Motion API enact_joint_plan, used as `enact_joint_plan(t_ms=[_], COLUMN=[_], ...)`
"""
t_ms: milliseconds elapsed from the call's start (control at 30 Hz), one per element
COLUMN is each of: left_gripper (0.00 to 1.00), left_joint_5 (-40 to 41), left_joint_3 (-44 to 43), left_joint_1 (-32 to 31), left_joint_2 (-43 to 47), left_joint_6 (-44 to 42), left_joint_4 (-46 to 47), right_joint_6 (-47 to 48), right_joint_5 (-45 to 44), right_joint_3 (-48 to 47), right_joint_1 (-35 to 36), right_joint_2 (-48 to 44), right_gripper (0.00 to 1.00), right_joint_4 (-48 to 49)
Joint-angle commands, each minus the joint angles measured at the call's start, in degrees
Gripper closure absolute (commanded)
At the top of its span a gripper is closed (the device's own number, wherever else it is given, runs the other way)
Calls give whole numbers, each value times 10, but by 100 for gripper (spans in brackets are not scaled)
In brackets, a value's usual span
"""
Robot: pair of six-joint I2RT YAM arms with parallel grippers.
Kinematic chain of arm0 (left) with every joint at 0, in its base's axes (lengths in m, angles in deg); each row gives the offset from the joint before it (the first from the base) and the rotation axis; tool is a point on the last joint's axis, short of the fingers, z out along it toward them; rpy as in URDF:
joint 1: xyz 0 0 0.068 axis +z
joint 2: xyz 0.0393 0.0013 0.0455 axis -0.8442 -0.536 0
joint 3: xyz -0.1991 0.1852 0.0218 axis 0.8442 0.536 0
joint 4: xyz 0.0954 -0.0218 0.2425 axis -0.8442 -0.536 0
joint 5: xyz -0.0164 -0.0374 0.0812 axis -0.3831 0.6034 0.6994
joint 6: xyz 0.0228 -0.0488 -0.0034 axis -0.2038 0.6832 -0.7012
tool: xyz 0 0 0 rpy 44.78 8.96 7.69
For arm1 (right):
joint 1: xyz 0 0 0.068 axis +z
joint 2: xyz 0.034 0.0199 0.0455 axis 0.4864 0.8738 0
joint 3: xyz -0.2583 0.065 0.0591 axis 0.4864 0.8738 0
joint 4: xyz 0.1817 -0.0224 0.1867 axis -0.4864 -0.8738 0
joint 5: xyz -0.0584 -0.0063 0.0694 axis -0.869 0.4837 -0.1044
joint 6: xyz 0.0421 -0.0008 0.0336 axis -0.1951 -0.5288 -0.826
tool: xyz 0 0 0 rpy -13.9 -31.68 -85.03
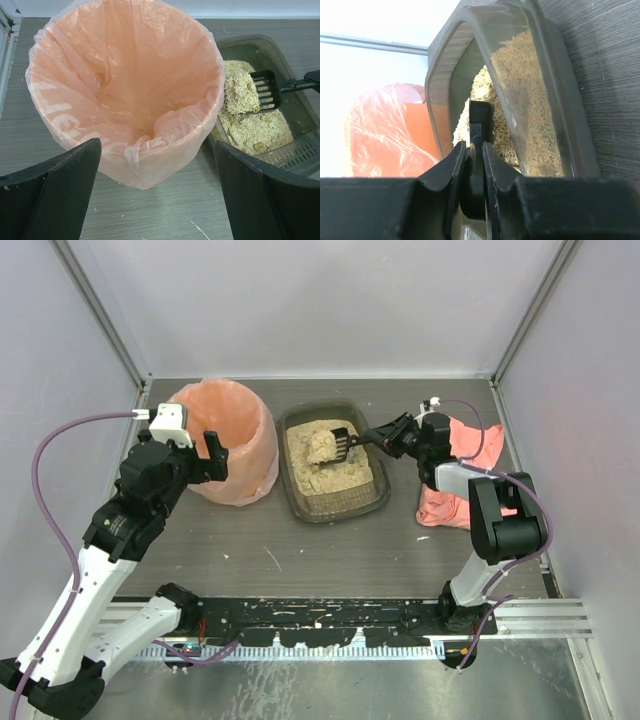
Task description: Clean the litter box
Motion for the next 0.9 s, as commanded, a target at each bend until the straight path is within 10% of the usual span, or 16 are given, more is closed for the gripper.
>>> enact_joint_plan(t_ms=[0,867], left_gripper=[2,2], left_joint_5=[9,19], left_joint_3=[-3,-1], left_joint_1=[2,3], left_joint_2=[5,12], left_joint_6=[1,2], left_joint_4=[10,12], right_joint_6=[-24,-155], right_joint_5=[27,27], right_joint_3=[13,169], right_joint_1=[-12,-53], right_joint_2=[-53,-131], right_gripper=[99,99], right_joint_4=[61,229])
